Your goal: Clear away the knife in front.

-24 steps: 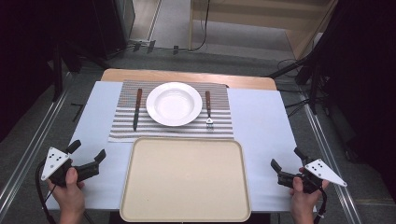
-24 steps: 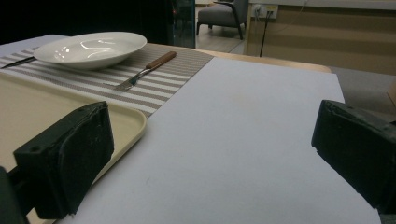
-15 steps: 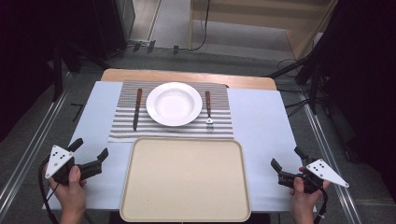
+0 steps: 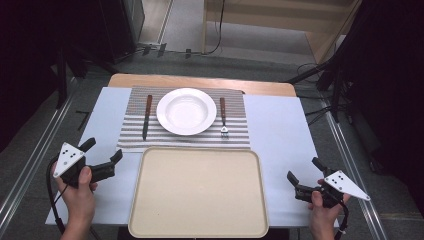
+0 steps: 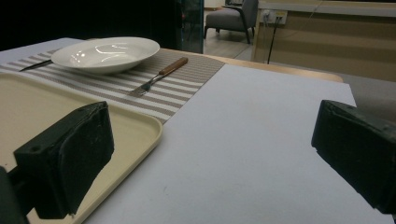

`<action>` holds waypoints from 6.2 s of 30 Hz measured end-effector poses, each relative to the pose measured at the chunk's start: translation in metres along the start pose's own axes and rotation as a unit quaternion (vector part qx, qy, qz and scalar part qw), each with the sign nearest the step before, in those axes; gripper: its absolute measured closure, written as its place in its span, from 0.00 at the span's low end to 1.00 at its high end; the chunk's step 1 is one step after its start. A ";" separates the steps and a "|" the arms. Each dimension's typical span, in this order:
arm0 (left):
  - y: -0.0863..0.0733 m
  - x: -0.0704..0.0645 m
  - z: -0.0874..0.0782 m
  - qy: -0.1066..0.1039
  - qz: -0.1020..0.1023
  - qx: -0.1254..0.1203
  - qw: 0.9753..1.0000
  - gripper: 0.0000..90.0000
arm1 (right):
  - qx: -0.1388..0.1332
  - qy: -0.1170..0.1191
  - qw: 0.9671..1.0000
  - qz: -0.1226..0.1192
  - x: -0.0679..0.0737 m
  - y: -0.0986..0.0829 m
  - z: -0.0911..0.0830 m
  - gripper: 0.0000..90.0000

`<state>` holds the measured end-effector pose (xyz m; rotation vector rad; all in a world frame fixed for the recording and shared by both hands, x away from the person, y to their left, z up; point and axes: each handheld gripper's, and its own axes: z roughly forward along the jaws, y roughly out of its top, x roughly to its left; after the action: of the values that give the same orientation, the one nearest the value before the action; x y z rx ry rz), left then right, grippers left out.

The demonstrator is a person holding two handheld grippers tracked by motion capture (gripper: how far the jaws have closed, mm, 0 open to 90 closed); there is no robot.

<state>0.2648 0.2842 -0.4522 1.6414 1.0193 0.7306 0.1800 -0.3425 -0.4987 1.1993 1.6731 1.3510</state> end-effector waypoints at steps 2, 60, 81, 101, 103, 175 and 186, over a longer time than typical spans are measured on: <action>0.004 -0.001 0.004 -0.005 0.000 0.006 1.000 0.05 | 0.000 0.001 1.000 -0.001 0.000 0.000 0.000 0.00; 0.079 0.004 0.131 -0.033 0.008 0.092 0.995 0.05 | 0.018 0.010 1.000 0.000 0.000 -0.005 0.004 0.00; 0.079 0.013 0.172 -0.018 -0.010 0.142 0.990 0.05 | 0.022 0.014 1.000 0.001 0.000 -0.005 0.005 0.00; 0.079 0.028 0.214 0.033 -0.058 0.258 0.964 0.29 | 0.030 0.020 0.999 0.002 0.000 -0.007 0.008 0.00; 0.079 0.029 0.218 0.049 -0.064 0.272 0.959 0.34 | 0.031 0.020 0.999 0.002 -0.001 -0.007 0.009 0.00; 0.080 0.059 0.262 0.040 -0.073 0.429 0.899 0.86 | 0.044 0.015 0.999 0.013 -0.006 -0.012 0.012 0.00; 0.093 0.052 0.245 0.029 -0.062 0.414 0.908 0.86 | 0.046 0.015 0.999 0.007 -0.006 -0.012 0.014 0.00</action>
<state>0.5211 0.2116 -0.4357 2.2395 1.5955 0.2487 0.1919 -0.3438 -0.5138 1.2511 1.7670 1.3197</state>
